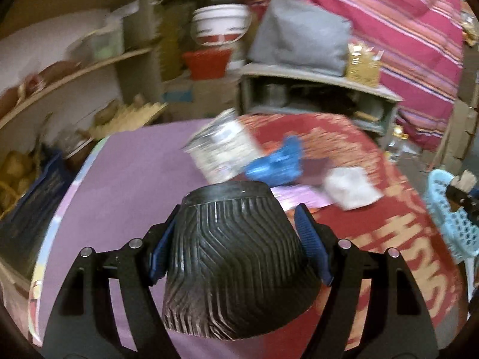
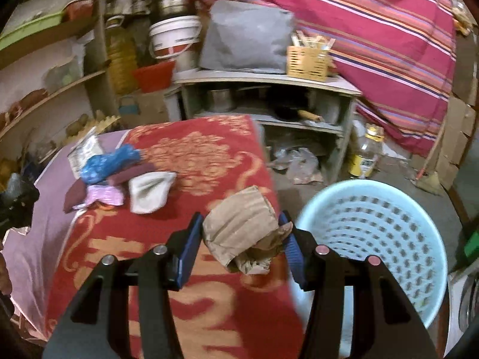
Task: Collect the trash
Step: 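Carry both items over the blue basket and release them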
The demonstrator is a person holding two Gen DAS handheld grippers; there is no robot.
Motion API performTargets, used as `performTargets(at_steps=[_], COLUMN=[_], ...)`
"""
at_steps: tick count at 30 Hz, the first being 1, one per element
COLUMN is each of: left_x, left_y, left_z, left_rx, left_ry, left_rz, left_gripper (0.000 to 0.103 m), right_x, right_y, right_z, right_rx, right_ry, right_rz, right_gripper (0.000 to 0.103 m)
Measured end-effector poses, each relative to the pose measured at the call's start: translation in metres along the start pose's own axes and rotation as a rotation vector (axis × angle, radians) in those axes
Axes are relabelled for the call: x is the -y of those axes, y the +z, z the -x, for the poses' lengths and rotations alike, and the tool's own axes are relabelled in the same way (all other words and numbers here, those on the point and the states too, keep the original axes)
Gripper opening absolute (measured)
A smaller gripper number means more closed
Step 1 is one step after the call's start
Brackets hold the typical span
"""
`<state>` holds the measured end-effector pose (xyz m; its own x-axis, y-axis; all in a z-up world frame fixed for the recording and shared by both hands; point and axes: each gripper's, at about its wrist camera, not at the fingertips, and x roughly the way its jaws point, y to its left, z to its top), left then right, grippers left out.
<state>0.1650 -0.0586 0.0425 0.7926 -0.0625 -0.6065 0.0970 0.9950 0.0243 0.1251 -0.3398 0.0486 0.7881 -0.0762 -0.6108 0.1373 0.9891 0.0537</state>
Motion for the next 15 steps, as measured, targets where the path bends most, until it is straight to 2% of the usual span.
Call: performTargets(at_steps=[7,11,15], left_x=[0.103,0.162,0.215], left_y=[0.01,0.008,0.005], left_z=[0.002,-0.001,-0.006], left_rx=[0.032,0.027,0.021], left_ry=[-0.144,-0.223,-0.293], left_rz=[-0.082,-0.133,-0.174], left_gripper=[0.073,0.073,0.073], right_x=[0.09,0.134,0.158], right_y=[-0.012,-0.02,-0.026], right_z=[0.016,0.023,0.019], right_rx=[0.009,0.014,-0.001], right_ry=[-0.086,-0.105,-0.13], right_rz=[-0.094,-0.157,-0.177], right_gripper=[0.052,0.052,0.052])
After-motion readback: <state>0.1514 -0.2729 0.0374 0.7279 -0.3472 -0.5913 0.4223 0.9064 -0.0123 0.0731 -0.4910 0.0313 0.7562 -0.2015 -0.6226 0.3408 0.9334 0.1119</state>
